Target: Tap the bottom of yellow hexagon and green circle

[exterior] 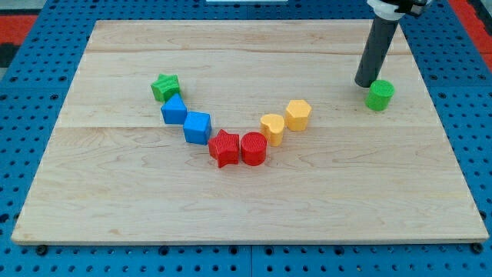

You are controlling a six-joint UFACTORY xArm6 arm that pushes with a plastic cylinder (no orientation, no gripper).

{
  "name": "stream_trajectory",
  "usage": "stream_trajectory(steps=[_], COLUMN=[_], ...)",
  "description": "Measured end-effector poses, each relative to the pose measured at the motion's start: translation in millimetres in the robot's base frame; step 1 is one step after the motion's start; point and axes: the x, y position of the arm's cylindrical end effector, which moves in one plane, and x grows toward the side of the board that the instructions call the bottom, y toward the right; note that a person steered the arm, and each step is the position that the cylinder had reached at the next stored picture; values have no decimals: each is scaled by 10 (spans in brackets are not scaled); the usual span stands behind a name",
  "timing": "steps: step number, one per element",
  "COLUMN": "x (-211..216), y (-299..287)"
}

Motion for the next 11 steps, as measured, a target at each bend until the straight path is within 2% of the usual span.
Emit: stream_trajectory(steps=[1,2,3,4,5,6,7,8,10,11], x=[180,563,660,858,1003,988,925,681,519,723], y=[-21,-92,-666,-901,-671,-92,80,80,80,286])
